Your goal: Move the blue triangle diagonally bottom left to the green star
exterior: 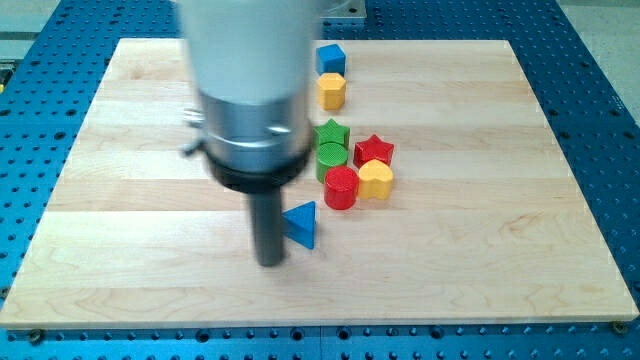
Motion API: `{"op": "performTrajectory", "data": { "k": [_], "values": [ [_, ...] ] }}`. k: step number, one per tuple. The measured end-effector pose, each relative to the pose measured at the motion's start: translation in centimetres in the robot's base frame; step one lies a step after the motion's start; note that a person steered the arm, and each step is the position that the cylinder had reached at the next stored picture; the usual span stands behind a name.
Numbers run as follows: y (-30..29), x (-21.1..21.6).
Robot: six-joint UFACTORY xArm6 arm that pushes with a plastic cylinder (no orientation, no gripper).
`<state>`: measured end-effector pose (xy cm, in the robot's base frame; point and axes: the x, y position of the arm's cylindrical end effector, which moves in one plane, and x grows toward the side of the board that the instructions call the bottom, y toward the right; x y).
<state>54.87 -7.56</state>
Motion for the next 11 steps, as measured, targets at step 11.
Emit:
{"op": "performTrajectory", "data": {
  "k": [11],
  "values": [
    [3.1, -3.5]
  ]
}}
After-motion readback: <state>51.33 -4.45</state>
